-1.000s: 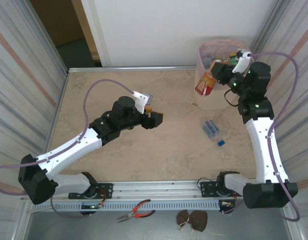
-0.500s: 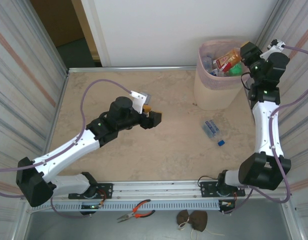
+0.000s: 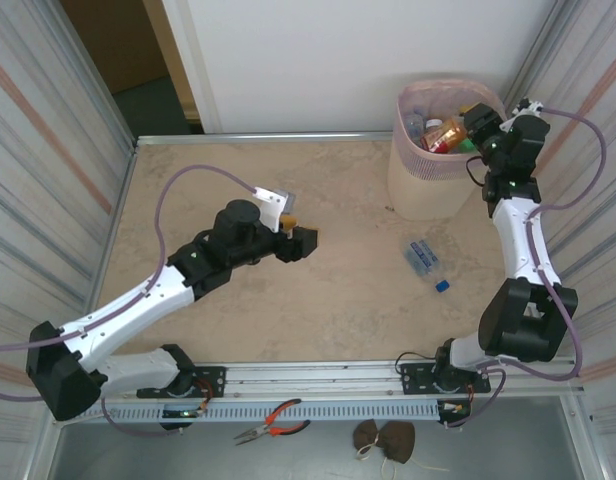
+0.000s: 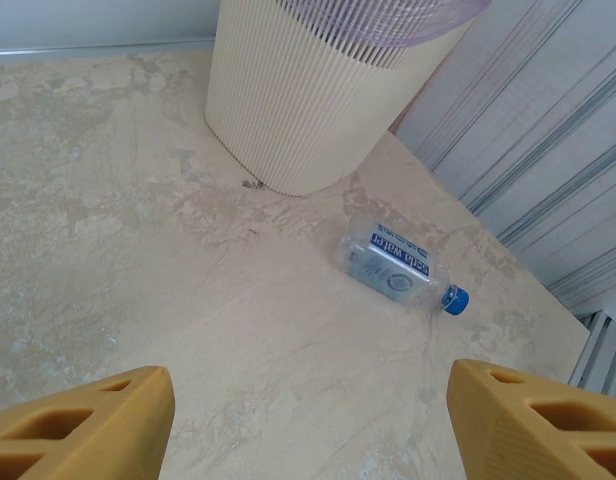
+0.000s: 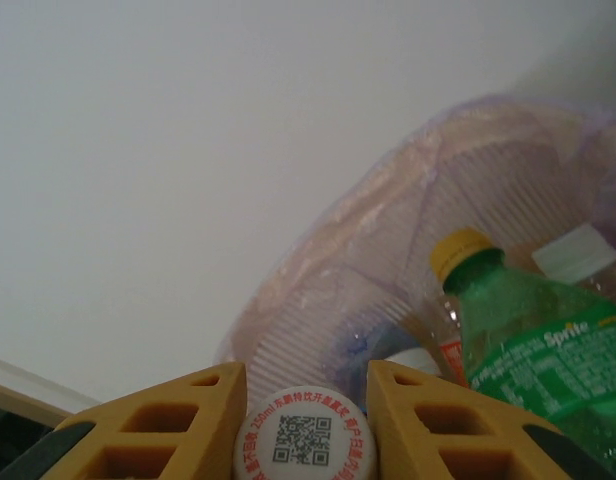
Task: Put the plastic bottles in the bin
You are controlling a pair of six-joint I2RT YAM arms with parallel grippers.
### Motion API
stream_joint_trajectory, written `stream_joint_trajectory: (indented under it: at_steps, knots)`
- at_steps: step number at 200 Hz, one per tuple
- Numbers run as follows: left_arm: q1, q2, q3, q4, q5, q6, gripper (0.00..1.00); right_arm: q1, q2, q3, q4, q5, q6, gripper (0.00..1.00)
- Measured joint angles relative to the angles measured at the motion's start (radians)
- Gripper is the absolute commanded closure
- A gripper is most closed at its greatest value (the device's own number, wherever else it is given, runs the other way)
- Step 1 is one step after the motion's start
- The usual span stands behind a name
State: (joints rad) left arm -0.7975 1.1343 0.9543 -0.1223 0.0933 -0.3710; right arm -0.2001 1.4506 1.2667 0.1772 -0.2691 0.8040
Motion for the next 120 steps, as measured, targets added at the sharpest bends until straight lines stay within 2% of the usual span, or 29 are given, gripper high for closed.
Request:
stream_joint_trajectory:
  at_steps: [27,41,120]
  knots:
    - [0.000,-0.016,-0.006,0.000,-0.010,-0.001,0.27,-0.008,0.004,-0.005,-0.019,-0.028,-0.003,0.43]
    - [0.000,-0.016,-0.007,0.000,-0.011,-0.001,0.28,-0.012,0.002,0.006,-0.027,-0.031,-0.011,0.38]
    - [0.000,-0.016,-0.011,0.000,-0.013,-0.001,0.27,-0.025,-0.031,0.085,-0.154,0.009,-0.134,0.36]
